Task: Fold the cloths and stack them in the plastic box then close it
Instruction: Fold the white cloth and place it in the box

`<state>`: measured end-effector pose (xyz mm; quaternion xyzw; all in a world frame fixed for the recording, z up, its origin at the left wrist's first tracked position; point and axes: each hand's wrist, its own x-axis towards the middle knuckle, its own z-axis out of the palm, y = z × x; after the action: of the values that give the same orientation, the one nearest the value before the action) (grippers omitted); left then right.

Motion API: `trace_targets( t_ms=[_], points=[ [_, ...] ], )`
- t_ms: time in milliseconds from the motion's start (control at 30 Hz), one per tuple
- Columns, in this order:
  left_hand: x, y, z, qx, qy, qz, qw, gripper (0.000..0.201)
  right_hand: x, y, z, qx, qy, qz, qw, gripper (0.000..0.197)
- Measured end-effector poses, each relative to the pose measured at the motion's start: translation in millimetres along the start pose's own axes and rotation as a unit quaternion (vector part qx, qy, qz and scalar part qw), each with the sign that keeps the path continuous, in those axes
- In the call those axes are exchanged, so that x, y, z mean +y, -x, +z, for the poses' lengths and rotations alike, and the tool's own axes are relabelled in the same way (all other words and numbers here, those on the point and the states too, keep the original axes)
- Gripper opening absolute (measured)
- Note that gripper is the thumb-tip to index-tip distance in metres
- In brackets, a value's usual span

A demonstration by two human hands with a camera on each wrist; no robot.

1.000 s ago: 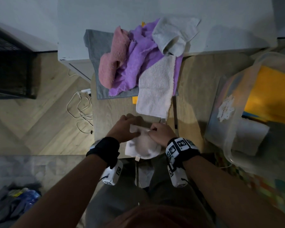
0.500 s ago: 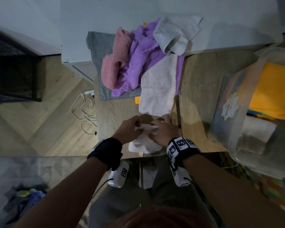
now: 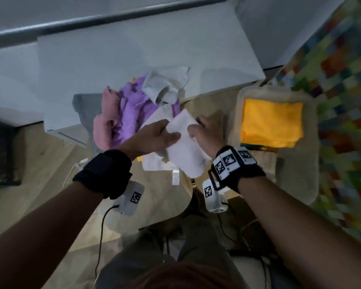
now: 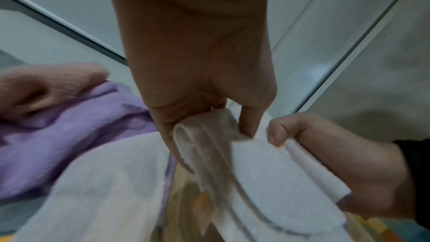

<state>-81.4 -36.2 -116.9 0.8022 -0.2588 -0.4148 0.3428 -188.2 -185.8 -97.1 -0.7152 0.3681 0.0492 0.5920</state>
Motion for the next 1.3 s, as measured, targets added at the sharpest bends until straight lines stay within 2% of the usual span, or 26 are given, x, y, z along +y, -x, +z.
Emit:
trace_targets(
  t_ms=[133, 267, 433, 500, 533, 600, 667, 700, 733, 767, 800, 833, 867, 900, 967, 1033, 1100, 1200, 1300],
  points=[
    [52, -19, 14, 0.010, -0.066, 0.057, 0.996, 0.031, -3, 8, -57, 0.064, 0.030, 0.011, 0.997, 0.032],
    [102, -38, 48, -0.023, -0.094, 0.120, 0.988, 0.036, 24, 15, -121, 0.076, 0.051, 0.055, 0.994, 0.031],
    [133, -54, 100, -0.101, -0.160, 0.187, 0.964, 0.065, 63, 19, -184, 0.068, 0.108, 0.074, 0.989, 0.030],
    [143, -55, 121, -0.138, -0.218, 0.193, 0.947, 0.063, 74, 17, -198, 0.046, 0.143, 0.082, 0.985, 0.025],
    [147, -54, 131, -0.164, -0.248, 0.183, 0.937, 0.058, 80, 14, -202, 0.026, 0.166, 0.086, 0.982, 0.030],
    [147, -56, 149, -0.204, -0.291, 0.151, 0.923, 0.049, 87, 9, -206, -0.029, 0.232, 0.090, 0.968, 0.048],
    [146, -57, 164, -0.211, -0.302, 0.123, 0.921, 0.042, 94, 3, -205, -0.083, 0.273, 0.073, 0.956, 0.070],
    [144, -58, 170, -0.211, -0.315, 0.120, 0.917, 0.039, 101, -1, -204, -0.099, 0.288, 0.070, 0.950, 0.076],
    [144, -58, 176, -0.212, -0.341, 0.123, 0.908, 0.037, 106, -5, -202, -0.111, 0.310, 0.073, 0.942, 0.074],
    [143, -57, 182, -0.209, -0.372, 0.124, 0.896, 0.035, 112, -9, -200, -0.123, 0.335, 0.074, 0.931, 0.064],
    [143, -55, 188, -0.209, -0.395, 0.121, 0.886, 0.034, 119, -14, -197, -0.122, 0.359, 0.069, 0.923, 0.045],
    [143, -54, 192, -0.214, -0.398, 0.112, 0.885, 0.032, 127, -17, -194, -0.109, 0.373, 0.057, 0.920, 0.029],
    [143, -52, 195, -0.220, -0.382, 0.101, 0.892, 0.030, 132, -18, -191, -0.088, 0.380, 0.050, 0.920, 0.024],
    [143, -52, 195, -0.216, -0.357, 0.099, 0.903, 0.027, 136, -18, -189, -0.061, 0.381, 0.044, 0.921, 0.028],
    [139, -55, 189, -0.146, -0.305, 0.144, 0.930, 0.023, 142, -15, -188, -0.006, 0.404, 0.019, 0.915, 0.037],
    [131, -59, 175, -0.033, -0.272, 0.183, 0.944, 0.018, 143, -12, -190, 0.042, 0.420, -0.027, 0.906, 0.034],
    [118, -61, 155, 0.060, -0.243, 0.177, 0.952, 0.018, 140, -11, -196, 0.050, 0.376, -0.038, 0.925, 0.034],
    [87, -62, 118, 0.162, -0.198, 0.123, 0.959, 0.020, 125, -15, -203, 0.045, 0.301, -0.039, 0.952, 0.030],
    [42, -64, 83, 0.215, -0.161, 0.029, 0.963, 0.018, 93, -18, -198, 0.105, 0.236, -0.084, 0.962, 0.029]
  ],
)
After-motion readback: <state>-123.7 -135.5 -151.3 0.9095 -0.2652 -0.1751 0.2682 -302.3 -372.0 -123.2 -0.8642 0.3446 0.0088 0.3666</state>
